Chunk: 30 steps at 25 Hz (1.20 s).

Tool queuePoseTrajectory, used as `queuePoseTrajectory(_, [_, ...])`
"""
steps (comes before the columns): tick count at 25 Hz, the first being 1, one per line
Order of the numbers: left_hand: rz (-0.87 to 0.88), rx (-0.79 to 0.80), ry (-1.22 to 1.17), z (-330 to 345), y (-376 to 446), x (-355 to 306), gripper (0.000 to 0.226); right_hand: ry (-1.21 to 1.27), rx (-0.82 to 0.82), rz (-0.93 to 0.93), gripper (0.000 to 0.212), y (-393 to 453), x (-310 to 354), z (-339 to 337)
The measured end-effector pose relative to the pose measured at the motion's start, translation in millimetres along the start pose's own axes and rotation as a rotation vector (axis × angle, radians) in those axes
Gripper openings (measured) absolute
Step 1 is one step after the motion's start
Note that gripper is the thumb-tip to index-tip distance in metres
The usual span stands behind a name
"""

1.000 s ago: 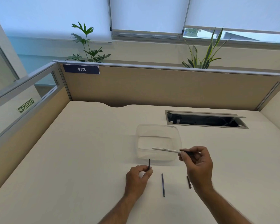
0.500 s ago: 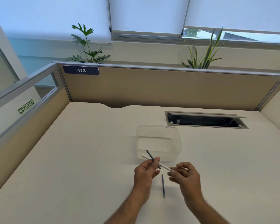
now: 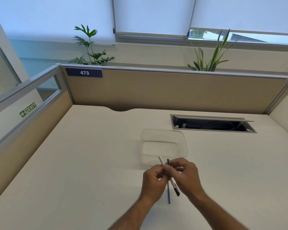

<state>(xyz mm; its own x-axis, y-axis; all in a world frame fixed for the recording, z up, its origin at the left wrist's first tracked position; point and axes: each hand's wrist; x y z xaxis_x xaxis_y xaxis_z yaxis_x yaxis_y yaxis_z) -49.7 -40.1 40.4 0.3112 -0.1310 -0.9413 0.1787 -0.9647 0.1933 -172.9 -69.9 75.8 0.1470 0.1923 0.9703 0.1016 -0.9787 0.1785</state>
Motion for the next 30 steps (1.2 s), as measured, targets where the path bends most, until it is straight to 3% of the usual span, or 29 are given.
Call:
queuePoseTrajectory(3, [0.023, -0.03, 0.01, -6, 3, 2, 0.012, 0.043, 0.007, -0.017, 0.011, 7, 5, 0])
queuePoseTrajectory(5, [0.012, -0.079, 0.035, -11, 5, 6, 0.02, 0.032, -0.008, -0.058, 0.011, 21, 9, -3])
queuePoseTrajectory(8, [-0.015, -0.122, 0.079, -16, 6, 10, 0.027, -0.252, 0.046, -0.192, 0.013, 54, 9, -8])
queuePoseTrajectory(12, [-0.067, -0.16, 0.055, -18, 5, 11, 0.033, -0.732, 0.266, -0.334, 0.017, 94, -2, -9])
queuePoseTrajectory(16, [-0.103, -0.176, 0.041, -19, 4, 11, 0.039, -0.939, 0.35, -0.406, 0.022, 116, -4, -7])
queuePoseTrajectory(20, [-0.136, -0.167, 0.055, -21, 3, 15, 0.03, -0.955, 0.291, -0.46, 0.027, 119, 0, -9])
queuePoseTrajectory(26, [-0.156, -0.194, 0.08, -21, 5, 20, 0.016, -0.776, 0.198, -0.445, 0.012, 86, 6, -13])
queuePoseTrajectory(30, [-0.153, -0.195, 0.088, -20, 6, 20, 0.013, -0.678, 0.194, -0.278, 0.006, 58, -1, -11])
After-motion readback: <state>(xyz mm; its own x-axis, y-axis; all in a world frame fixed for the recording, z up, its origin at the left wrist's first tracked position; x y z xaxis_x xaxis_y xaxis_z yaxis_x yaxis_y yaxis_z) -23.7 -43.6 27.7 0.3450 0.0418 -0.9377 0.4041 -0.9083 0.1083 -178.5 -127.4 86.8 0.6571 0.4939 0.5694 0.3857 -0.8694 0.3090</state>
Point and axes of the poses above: each hand's wrist, its own y-axis towards the middle knuckle, its own z-axis out of the palm, x = y × z, and after that the axes turned 10 degrees about y, right-handed
